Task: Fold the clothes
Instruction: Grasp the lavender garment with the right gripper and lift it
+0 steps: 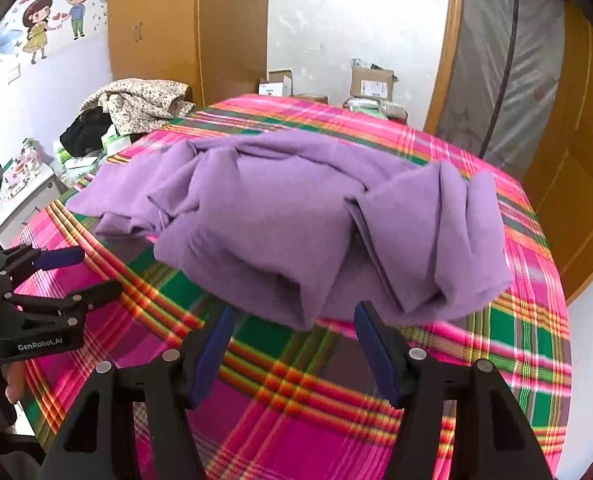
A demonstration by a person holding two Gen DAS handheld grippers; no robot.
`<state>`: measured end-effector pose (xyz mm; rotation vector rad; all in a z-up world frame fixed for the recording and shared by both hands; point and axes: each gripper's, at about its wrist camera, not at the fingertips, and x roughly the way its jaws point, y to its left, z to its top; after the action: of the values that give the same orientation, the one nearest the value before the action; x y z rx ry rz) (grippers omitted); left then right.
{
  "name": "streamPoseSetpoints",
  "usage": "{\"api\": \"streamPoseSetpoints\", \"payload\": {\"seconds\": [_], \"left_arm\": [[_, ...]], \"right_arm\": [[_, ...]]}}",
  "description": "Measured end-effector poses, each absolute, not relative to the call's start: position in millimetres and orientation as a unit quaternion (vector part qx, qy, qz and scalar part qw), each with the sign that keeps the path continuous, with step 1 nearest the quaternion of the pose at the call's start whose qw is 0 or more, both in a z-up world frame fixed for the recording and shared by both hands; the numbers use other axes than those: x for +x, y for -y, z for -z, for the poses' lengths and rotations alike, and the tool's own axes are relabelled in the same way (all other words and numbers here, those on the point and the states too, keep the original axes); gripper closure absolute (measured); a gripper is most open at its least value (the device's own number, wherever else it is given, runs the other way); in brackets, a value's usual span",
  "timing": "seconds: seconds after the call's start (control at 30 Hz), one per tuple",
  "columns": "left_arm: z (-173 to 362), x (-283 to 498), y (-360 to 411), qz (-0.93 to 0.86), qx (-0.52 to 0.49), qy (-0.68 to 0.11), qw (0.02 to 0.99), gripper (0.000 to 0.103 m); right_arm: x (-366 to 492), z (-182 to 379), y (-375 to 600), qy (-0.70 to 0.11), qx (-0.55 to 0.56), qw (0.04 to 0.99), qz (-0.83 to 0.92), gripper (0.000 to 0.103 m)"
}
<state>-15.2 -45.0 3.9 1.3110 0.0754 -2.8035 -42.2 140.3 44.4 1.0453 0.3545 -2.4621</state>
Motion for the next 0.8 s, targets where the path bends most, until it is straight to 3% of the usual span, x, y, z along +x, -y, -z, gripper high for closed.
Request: {"api": "streamPoseSetpoints", "payload": {"seconds": [0.8], "left_arm": [[-0.1,-17.8,73.9,0.901,0.428,-0.048,0.053,0.026]], "right_arm": [[-99.3,-42.7,-33.9,-0.242,0.339,0.343,0.842,0.041]]}}
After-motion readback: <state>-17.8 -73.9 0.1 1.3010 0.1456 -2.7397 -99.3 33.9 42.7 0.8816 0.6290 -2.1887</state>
